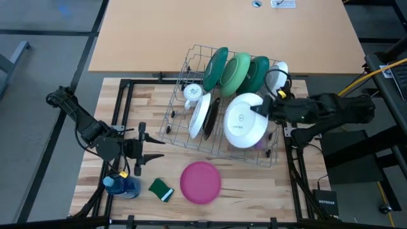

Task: Sort dishes
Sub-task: Put the blue pattern plate in the dish rack

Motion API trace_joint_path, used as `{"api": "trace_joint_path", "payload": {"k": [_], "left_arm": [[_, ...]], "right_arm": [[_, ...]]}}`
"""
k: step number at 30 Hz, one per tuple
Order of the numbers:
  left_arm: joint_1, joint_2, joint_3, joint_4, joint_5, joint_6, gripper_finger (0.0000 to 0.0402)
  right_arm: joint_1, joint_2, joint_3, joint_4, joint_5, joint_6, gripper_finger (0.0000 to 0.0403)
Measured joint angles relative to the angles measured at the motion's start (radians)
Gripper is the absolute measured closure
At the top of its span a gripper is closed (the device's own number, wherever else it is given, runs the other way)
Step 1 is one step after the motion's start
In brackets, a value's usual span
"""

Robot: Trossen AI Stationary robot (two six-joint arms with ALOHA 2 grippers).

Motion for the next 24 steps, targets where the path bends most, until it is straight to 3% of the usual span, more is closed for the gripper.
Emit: {"api": "trace_joint_path", "payload": {"k": [10, 20, 24], "left_arm": [[0.000, 0.000, 0.000, -0.013, 0.000, 0.000, 0.0218], [0.000, 0.001, 0.000, -0.028, 0.000, -0.017, 0.0218], [0.000, 0.001, 0.000, -0.048, 0.001, -0.042, 0.0218]], "right_arm": [[-0.226, 0.086, 0.000, 0.003, -0.174, -0.087, 0.0372], [-0.351, 0.206, 0.000, 0.133, -0.378, -0.192, 0.0370], [-0.379, 0.241, 0.000, 0.116, -0.415, -0.213, 0.0372]]}}
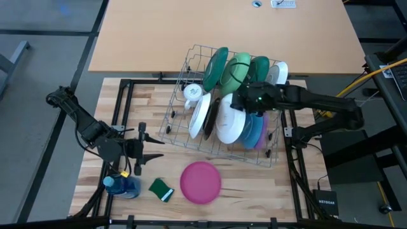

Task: Sort dishes
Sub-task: Put the blue pattern plate in the dish rack

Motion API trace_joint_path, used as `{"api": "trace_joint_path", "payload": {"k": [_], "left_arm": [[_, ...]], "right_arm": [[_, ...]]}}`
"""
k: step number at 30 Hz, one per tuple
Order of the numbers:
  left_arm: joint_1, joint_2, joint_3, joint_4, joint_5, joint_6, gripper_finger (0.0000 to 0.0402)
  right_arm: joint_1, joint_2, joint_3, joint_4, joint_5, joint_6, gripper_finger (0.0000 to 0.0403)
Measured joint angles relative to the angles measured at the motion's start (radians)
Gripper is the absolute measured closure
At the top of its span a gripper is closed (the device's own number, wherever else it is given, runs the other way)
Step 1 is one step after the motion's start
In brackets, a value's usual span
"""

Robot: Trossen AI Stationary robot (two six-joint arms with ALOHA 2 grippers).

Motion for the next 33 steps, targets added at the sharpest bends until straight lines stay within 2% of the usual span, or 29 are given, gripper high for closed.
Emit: {"api": "trace_joint_path", "payload": {"k": [10, 22, 33], "left_arm": [[0.000, 0.000, 0.000, -0.100, 0.000, -0.090, 0.0218], [0.000, 0.000, -0.002, -0.106, 0.000, -0.114, 0.0217], [0.000, 0.000, -0.002, -0.105, 0.000, -0.115, 0.0217]], "right_arm": [[-0.010, 0.029, 0.000, -0.002, -0.025, -0.003, 0.0372], [-0.008, 0.018, 0.000, -0.035, -0.041, 0.005, 0.0372], [-0.009, 0.042, 0.000, -0.073, 0.033, 0.034, 0.0372]]}}
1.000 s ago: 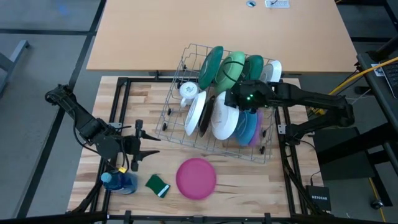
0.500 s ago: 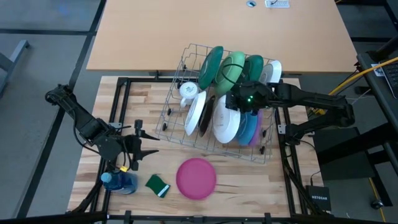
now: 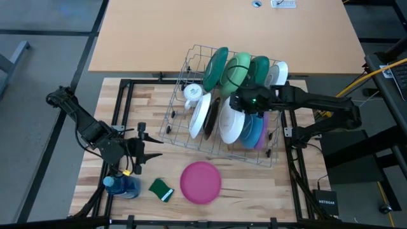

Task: Sort dishes
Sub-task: Put the blue pattern plate in the dish rack

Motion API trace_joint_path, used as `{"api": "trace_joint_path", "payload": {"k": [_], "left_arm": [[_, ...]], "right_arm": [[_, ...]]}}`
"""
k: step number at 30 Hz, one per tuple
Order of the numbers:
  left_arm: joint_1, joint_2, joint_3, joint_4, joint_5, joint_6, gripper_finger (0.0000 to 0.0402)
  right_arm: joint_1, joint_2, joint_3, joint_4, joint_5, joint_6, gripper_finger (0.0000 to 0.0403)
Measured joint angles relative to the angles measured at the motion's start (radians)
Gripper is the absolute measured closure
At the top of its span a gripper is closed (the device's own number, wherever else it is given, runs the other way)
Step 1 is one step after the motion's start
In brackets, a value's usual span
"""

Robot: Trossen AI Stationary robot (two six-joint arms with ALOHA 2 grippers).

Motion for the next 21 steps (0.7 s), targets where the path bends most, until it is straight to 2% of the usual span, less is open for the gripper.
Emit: {"api": "trace_joint_path", "payload": {"k": [14, 21], "left_arm": [[0.000, 0.000, 0.000, 0.000, 0.000, 0.000, 0.0217], [0.000, 0.000, 0.000, 0.000, 0.000, 0.000, 0.0217]], "right_arm": [[0.000, 0.135, 0.001, 0.019, -0.014, -0.005, 0.0351], [0.000, 0.160, 0.000, 0.033, -0.013, -0.096, 0.0324]]}}
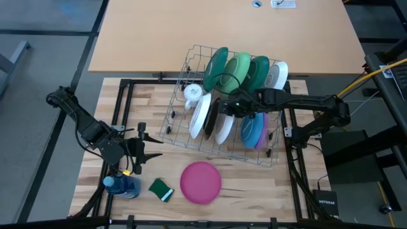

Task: Sort dishes
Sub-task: Put the blue pattern plate in the dish rack

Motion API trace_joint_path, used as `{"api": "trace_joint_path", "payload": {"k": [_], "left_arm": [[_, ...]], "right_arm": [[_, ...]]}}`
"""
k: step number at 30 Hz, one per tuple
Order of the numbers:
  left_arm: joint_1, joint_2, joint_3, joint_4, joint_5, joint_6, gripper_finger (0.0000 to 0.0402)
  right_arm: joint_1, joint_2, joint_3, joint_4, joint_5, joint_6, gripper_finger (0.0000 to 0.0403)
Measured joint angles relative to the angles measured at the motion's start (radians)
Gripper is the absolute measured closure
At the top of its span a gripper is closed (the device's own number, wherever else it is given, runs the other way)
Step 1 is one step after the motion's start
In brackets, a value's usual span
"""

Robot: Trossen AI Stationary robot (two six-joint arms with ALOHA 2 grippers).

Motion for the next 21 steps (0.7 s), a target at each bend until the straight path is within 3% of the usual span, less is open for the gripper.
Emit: {"api": "trace_joint_path", "payload": {"k": [10, 15, 21], "left_arm": [[0.000, 0.000, 0.000, 0.000, 0.000, -0.004, 0.0217], [0.000, 0.000, 0.000, 0.000, 0.000, -0.023, 0.0217], [0.000, 0.000, 0.000, 0.000, 0.000, -0.026, 0.0217]], "right_arm": [[0.000, 0.003, 0.000, 0.008, -0.020, -0.094, 0.0259], [-0.002, -0.004, 0.000, -0.028, -0.109, -0.216, 0.0255], [0.000, -0.033, 0.000, -0.084, -0.088, -0.251, 0.0258]]}}
